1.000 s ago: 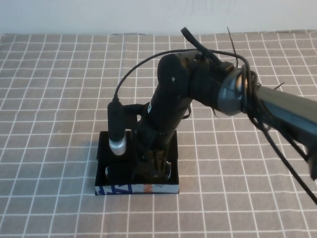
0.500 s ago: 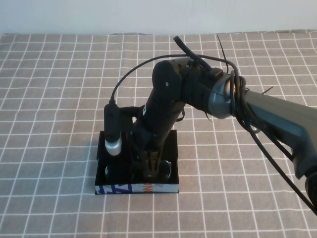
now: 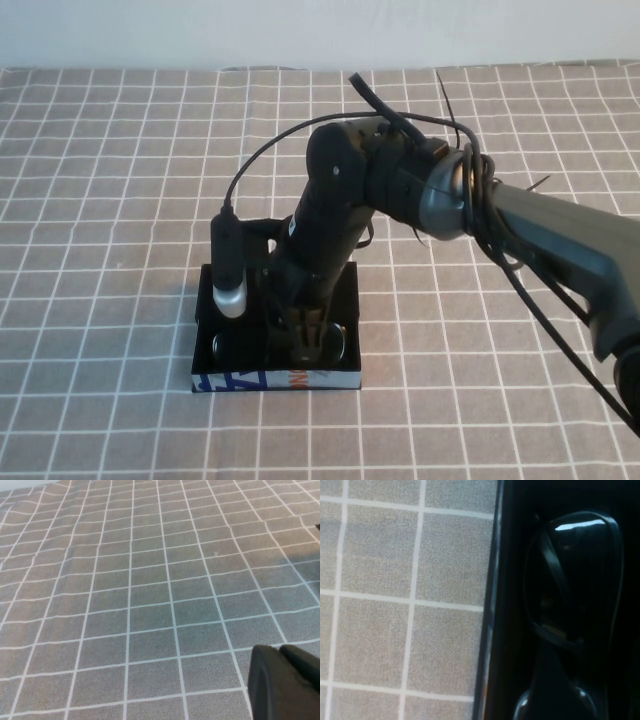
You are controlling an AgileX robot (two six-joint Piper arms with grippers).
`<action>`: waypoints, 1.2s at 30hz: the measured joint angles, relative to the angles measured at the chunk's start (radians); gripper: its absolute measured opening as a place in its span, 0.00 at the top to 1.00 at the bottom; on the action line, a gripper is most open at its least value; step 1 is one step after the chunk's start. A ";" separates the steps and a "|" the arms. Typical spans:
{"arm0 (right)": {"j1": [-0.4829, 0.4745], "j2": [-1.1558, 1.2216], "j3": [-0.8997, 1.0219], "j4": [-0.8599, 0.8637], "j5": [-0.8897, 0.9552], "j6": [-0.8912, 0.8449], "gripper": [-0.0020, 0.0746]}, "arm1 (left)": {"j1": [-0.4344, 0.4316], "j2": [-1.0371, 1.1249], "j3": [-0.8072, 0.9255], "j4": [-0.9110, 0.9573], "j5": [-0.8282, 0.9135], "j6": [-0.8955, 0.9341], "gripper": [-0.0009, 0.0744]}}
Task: Take glasses out of glasses case
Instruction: Pick up the glasses from the glasses case, then place the glasses on the table
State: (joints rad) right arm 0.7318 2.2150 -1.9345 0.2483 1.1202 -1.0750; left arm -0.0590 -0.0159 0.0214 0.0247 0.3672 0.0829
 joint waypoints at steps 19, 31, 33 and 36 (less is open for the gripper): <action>0.002 0.031 0.000 -0.008 0.007 -0.002 0.74 | 0.000 0.000 0.000 0.000 0.000 0.000 0.99; 0.004 -0.088 -0.001 -0.130 0.027 0.264 0.96 | 0.000 0.000 0.000 0.000 0.000 0.000 0.99; 0.000 -0.156 0.010 -0.172 0.040 0.440 0.96 | 0.000 0.000 0.000 0.000 0.000 0.000 0.99; -0.022 -0.261 0.089 -0.232 0.043 0.718 0.96 | 0.000 0.000 0.000 0.000 0.000 0.000 0.99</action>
State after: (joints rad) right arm 0.7097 1.9542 -1.8458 0.0163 1.1630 -0.3567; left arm -0.0590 -0.0159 0.0214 0.0247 0.3672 0.0829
